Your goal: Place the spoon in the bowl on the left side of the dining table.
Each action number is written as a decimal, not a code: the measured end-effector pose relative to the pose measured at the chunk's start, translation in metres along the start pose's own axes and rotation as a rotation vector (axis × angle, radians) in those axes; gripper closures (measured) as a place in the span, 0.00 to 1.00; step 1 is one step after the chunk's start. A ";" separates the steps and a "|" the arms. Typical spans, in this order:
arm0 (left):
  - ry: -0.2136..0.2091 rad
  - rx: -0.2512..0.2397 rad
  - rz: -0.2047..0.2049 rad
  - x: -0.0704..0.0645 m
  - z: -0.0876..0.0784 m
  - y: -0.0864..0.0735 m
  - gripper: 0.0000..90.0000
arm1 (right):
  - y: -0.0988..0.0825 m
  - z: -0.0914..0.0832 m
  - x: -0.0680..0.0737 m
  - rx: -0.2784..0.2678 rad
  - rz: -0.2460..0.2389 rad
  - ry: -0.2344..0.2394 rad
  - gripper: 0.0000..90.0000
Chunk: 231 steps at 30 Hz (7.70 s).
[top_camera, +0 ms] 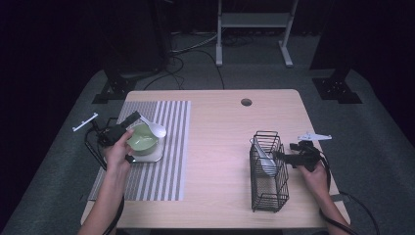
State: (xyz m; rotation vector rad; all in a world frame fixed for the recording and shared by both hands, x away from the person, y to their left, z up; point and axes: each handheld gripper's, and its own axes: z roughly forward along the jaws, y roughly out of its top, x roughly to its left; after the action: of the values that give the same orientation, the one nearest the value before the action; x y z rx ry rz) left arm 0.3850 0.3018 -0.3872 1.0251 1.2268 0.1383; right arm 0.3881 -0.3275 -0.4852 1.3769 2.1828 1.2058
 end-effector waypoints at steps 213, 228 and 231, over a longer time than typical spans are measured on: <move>0.222 0.189 0.239 0.006 -0.046 -0.036 0.18 | 0.000 0.001 0.001 0.008 -0.006 -0.011 0.19; 0.206 0.233 0.254 -0.002 -0.040 -0.044 0.11 | 0.000 0.001 0.001 0.007 -0.008 -0.010 0.19; 0.201 0.244 0.263 -0.004 -0.039 -0.047 0.11 | 0.000 0.001 0.001 0.006 -0.008 -0.011 0.19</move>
State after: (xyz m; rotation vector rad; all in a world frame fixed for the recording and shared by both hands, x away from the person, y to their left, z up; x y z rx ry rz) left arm 0.3320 0.2950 -0.4167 1.4115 1.3074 0.3079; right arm 0.3883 -0.3261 -0.4852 1.3725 2.1847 1.1867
